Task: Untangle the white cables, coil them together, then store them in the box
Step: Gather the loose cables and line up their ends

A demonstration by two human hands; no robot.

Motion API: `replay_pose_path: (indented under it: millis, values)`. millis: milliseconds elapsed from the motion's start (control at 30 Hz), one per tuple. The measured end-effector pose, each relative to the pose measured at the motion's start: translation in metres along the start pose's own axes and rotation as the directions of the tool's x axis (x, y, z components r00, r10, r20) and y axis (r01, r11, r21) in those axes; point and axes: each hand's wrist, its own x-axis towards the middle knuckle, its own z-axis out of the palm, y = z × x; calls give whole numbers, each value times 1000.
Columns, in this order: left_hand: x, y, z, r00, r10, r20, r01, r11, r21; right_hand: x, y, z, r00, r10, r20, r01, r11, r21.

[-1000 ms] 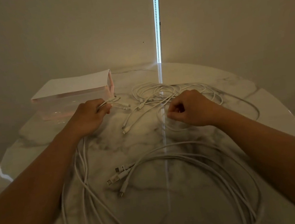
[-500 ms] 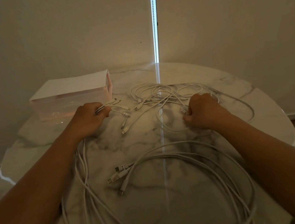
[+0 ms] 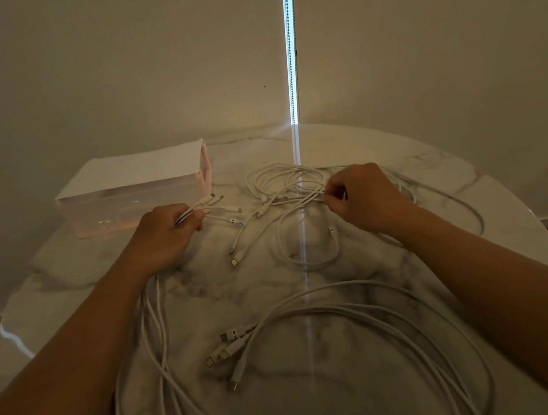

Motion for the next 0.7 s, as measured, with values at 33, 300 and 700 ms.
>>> replay_pose_path:
  millis: [33, 300, 700]
  values:
    - [0, -1, 0, 1000, 2, -2, -2, 1000, 0, 8, 2, 2, 1000, -2, -7, 2, 1000, -1]
    - [2, -7, 1, 1000, -2, -18, 2, 1000, -3, 53, 17, 6, 963, 172, 206, -175, 984, -4]
    - [-2, 4, -6, 921, -291, 259, 388, 621, -681, 53, -7, -33, 875, 306, 375, -484, 531, 695]
